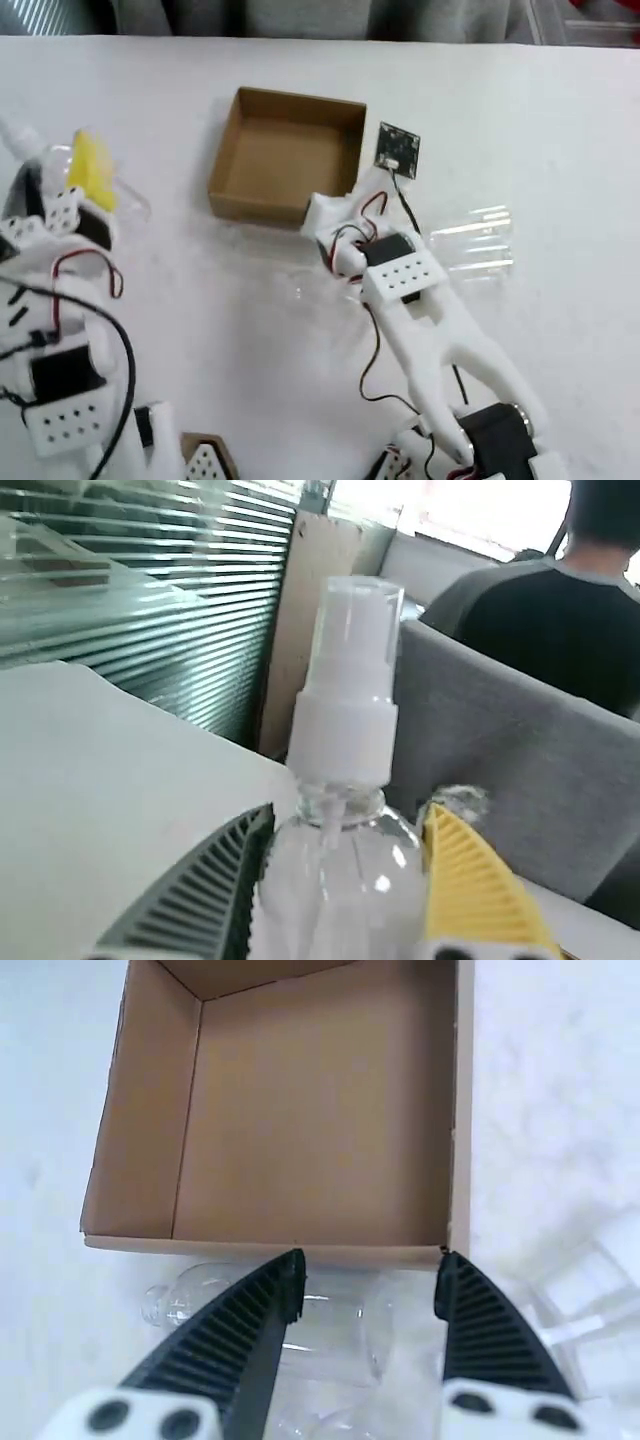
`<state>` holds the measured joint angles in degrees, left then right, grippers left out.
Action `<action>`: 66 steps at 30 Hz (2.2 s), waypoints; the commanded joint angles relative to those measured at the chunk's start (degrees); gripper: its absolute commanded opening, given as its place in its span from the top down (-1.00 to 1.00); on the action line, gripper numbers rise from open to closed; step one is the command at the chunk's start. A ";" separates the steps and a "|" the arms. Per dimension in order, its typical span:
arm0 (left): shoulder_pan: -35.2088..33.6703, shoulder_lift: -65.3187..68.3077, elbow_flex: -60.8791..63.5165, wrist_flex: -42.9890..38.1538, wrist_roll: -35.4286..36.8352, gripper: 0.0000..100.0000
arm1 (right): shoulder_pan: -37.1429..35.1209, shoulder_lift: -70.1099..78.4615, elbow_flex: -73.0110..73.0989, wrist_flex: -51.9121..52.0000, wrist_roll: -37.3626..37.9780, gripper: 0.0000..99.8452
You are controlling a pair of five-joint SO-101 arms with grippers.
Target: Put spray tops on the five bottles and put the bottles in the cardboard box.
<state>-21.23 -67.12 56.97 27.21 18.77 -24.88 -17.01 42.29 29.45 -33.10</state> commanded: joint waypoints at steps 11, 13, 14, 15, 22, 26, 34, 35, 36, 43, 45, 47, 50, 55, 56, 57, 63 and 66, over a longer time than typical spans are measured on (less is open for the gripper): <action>9.98 19.65 -12.48 -21.98 1.49 0.92 | 7.25 -0.75 -0.44 0.31 5.01 0.62; 11.47 21.76 -10.90 -26.99 1.49 0.92 | 7.34 -0.75 -0.53 0.31 5.10 0.62; 12.26 22.81 -10.20 -29.19 1.49 0.92 | 7.34 -0.75 -0.53 0.31 5.10 0.62; 13.05 23.87 -9.49 -30.95 1.41 0.92 | 7.34 -0.75 -0.53 0.31 5.10 0.62; 18.42 33.01 -9.41 -39.74 -8.88 0.92 | 7.43 -0.75 -0.44 0.31 5.36 0.62; 21.23 39.25 -9.49 -47.74 -13.27 0.92 | 8.48 -0.75 -0.35 0.31 5.36 0.62; 22.29 55.60 -20.22 -52.48 -17.23 0.92 | 10.77 -0.75 -0.62 0.31 5.36 0.62; 22.29 58.07 -21.98 -52.57 -17.23 0.92 | 10.86 -0.75 -0.62 0.31 5.45 0.62; 22.29 60.44 -23.82 -52.57 -17.23 0.92 | 10.86 -0.75 -0.62 0.22 5.45 0.62; 22.37 75.74 -35.08 -56.35 -17.23 0.92 | 10.86 -0.75 -0.70 -0.13 5.45 0.62; 22.46 80.04 -37.80 -58.73 -17.23 0.92 | 10.86 -0.75 -0.70 -0.13 5.45 0.62; 22.90 84.44 -40.88 -59.78 -17.23 0.92 | 10.86 -0.75 -0.79 -0.13 5.45 0.62; 23.34 90.51 -46.15 -59.87 -17.58 0.92 | 10.86 -0.75 -0.79 -0.22 5.45 0.62; 23.43 99.38 -55.65 -59.87 -17.32 0.92 | 10.86 -0.75 -1.41 -0.22 5.45 0.62; 23.43 101.14 -57.58 -59.87 -17.32 0.92 | 10.86 -0.75 -1.49 -0.22 5.45 0.62; 23.43 102.64 -59.16 -59.87 -17.32 0.92 | 10.86 -0.75 -1.58 -0.22 5.54 0.62; 23.87 111.78 -67.78 -59.87 -17.67 0.92 | 10.86 -0.75 -1.58 -0.22 5.54 0.62; 23.96 115.30 -71.03 -59.87 -17.76 0.92 | 10.86 -0.75 -1.58 -0.22 5.54 0.62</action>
<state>1.89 47.69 -8.26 -31.08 1.54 -14.68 -17.01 42.29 29.45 -28.44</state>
